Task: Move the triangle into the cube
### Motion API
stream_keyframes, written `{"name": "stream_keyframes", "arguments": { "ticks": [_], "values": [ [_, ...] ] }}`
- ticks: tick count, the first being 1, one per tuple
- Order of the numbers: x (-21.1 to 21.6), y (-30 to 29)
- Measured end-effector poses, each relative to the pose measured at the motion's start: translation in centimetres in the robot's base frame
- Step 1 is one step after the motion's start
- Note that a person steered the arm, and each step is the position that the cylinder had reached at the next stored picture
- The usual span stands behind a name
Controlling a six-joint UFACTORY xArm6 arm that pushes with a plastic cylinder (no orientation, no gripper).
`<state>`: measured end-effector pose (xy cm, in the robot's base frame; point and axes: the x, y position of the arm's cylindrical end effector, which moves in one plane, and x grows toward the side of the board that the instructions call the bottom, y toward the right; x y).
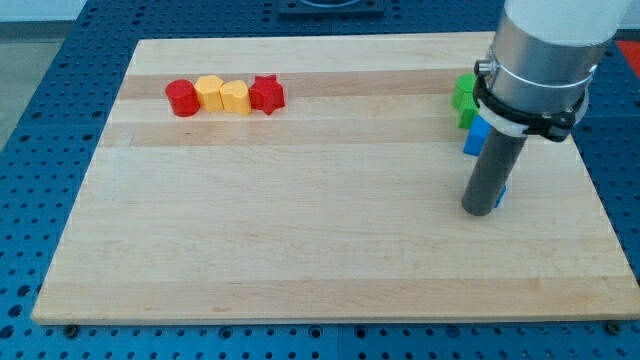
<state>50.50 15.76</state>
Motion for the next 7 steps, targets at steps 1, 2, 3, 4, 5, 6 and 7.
{"name": "stream_keyframes", "arguments": {
  "ticks": [1, 2, 3, 4, 5, 6, 7],
  "values": [
    [0.0, 0.0],
    [2.9, 0.1],
    [4.2, 1.5],
    [2.4, 1.6],
    [-0.4, 1.6],
    [-2.4, 1.6],
    [-3.2, 1.6]
  ]
}}
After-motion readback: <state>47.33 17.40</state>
